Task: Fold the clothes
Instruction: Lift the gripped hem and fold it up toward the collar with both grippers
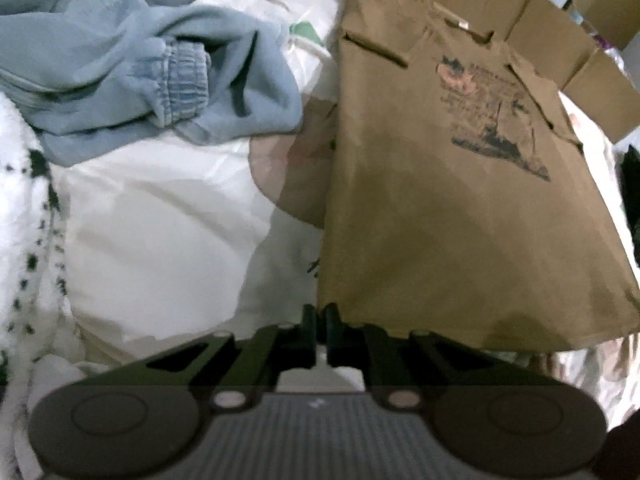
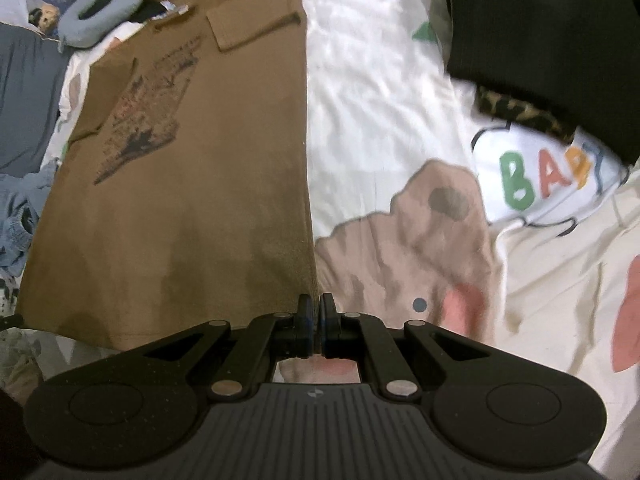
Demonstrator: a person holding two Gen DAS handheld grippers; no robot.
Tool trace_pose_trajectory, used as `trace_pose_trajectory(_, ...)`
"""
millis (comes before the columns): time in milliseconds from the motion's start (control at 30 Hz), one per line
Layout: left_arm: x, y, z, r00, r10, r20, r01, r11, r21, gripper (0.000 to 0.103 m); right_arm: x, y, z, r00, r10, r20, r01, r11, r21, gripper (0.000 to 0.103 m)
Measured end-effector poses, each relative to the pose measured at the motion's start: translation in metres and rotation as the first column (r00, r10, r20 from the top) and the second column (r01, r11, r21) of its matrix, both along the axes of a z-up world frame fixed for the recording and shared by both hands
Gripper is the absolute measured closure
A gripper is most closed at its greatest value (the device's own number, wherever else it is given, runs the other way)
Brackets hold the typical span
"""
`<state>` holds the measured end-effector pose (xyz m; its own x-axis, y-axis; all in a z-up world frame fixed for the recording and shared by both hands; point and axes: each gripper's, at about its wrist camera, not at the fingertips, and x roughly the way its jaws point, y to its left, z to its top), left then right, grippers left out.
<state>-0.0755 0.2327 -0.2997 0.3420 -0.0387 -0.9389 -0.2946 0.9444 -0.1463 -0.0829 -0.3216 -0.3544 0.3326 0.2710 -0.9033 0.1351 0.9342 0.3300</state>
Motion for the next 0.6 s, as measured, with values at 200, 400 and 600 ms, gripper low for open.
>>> trace_pose_trajectory(200, -0.005, -0.005, 0.019, 1.000, 0.005, 0.019, -0.005, 1.000, -0.015, 0.099, 0.002, -0.004, 0.030, 0.999, 0.004, 0.041, -0.003, 1.000, -0.005, 0.103)
trace_pose_trajectory(400, -0.022, -0.002, 0.028, 1.000, 0.019, 0.020, -0.018, 0.999, -0.045, 0.099, -0.007, -0.015, 0.045, 0.998, -0.014, 0.054, 0.015, 1.000, -0.008, 0.103)
trace_pose_trajectory(600, -0.053, -0.010, 0.032, 1.000, 0.026, 0.010, -0.025, 0.997, -0.079, 0.099, -0.028, -0.022, 0.050, 0.998, -0.030, 0.049, 0.031, 1.000, -0.005, 0.103)
